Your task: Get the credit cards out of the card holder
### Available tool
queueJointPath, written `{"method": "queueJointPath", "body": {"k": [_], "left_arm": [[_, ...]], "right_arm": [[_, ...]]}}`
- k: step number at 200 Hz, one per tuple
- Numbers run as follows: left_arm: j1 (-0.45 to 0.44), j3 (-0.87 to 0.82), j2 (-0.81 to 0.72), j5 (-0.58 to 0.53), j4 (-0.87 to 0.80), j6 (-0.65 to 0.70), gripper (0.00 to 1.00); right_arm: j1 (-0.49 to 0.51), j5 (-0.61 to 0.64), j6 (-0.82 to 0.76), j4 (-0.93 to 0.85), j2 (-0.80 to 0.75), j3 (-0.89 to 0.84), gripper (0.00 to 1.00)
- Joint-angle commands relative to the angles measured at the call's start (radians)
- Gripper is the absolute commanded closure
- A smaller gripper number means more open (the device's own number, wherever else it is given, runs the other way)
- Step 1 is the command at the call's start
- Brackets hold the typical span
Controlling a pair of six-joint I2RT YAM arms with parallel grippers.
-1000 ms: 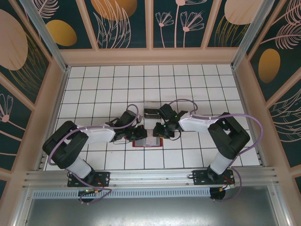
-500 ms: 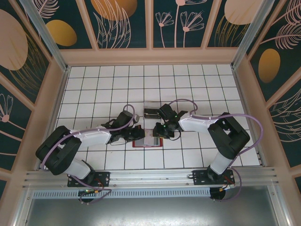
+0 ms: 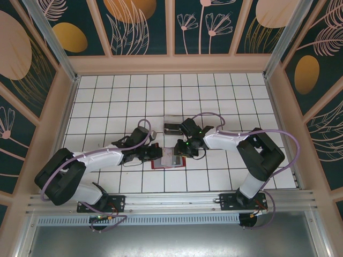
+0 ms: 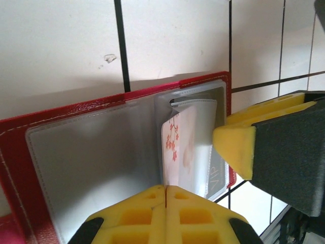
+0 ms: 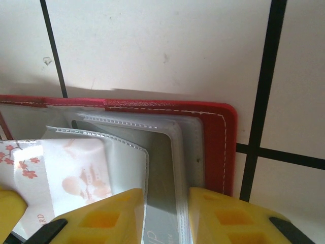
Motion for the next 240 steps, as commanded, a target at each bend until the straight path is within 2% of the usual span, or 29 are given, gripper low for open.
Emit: {"method": "queueJointPath", "body": {"k": [1,39,83,131,172,240], "left_arm": [[0.005,-0.011,-0.015,-0.02,-0.053,0.03,0.99],[0.006,-0.011,-0.015,-0.014,-0.031,0.018,0.99],[0.005,-0.036,0.032,0.04,0.111,-0.061,0.99],[0.006,-0.051,0.065,0.017,0.157,-0.101,0.99],[0.005,-0.067,0.089,0.017,0.2,-0.138,0.99],[0.006,-0.072,0.101,0.027,0.221,-0.147,0.99]], "right_arm": [[0.005,0.045,-0.015,-0.041,0.019,0.012,0.69],[0.007,0.049,-0.012,-0.05,0.01,0.017,0.69],[0.01,0.066,-0.012,-0.076,-0.004,0.029,0.52],[0.019,0.144,-0.029,-0.146,0.021,0.052,0.48],[0.033,0.161,-0.04,-0.163,0.058,0.068,0.49],[0.051,0.238,-0.048,-0.234,0.106,0.109,0.6]]}}
